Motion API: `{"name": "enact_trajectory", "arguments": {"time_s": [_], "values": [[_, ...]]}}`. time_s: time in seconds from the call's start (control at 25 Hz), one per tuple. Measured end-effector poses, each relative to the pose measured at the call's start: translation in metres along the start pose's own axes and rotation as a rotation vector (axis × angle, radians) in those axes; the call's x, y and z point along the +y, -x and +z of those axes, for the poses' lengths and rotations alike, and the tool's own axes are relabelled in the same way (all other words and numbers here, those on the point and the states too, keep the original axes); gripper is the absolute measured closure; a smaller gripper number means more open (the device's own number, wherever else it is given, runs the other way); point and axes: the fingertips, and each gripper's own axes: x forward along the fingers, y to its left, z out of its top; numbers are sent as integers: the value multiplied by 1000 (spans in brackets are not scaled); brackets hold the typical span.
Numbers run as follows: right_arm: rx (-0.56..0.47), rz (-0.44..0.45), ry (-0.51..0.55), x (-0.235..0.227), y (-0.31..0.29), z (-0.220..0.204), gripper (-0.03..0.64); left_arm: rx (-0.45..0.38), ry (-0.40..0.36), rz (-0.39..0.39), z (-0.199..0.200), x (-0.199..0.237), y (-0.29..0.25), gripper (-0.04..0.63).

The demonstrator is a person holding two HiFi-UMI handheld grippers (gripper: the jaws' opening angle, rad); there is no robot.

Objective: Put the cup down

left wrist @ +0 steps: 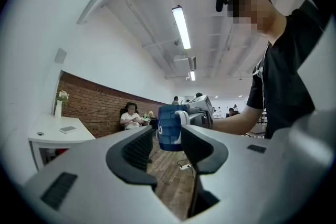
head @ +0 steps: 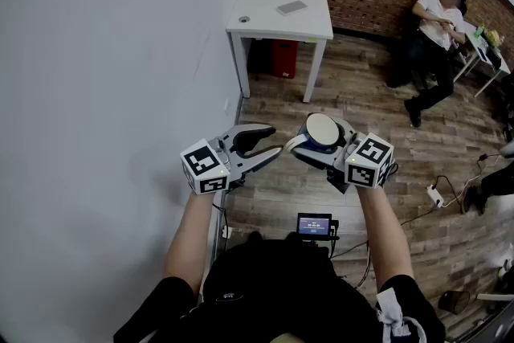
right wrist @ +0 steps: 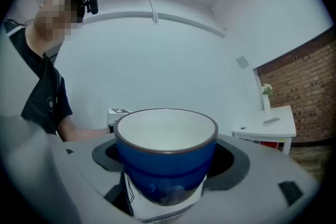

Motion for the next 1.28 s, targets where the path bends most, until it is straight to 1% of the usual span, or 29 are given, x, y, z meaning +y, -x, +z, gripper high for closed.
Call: {"name": "enact_trajectory", "arguments": {"time_s": [0.24, 0.88, 1.12, 1.28], "values": [[10, 2, 6, 2, -2, -2, 201, -2, 1, -1, 0, 1, 1, 434], [-3, -3, -13, -3, 5, -5, 201, 11, 0, -7, -4, 1, -5, 433], [-8, 4, -12, -10, 38, -5, 201, 24, 3, 19, -5, -12, -33, 434], [-13, 8, -16, -23, 57, -7, 201, 24, 4, 36, -9, -14, -52, 434]]}}
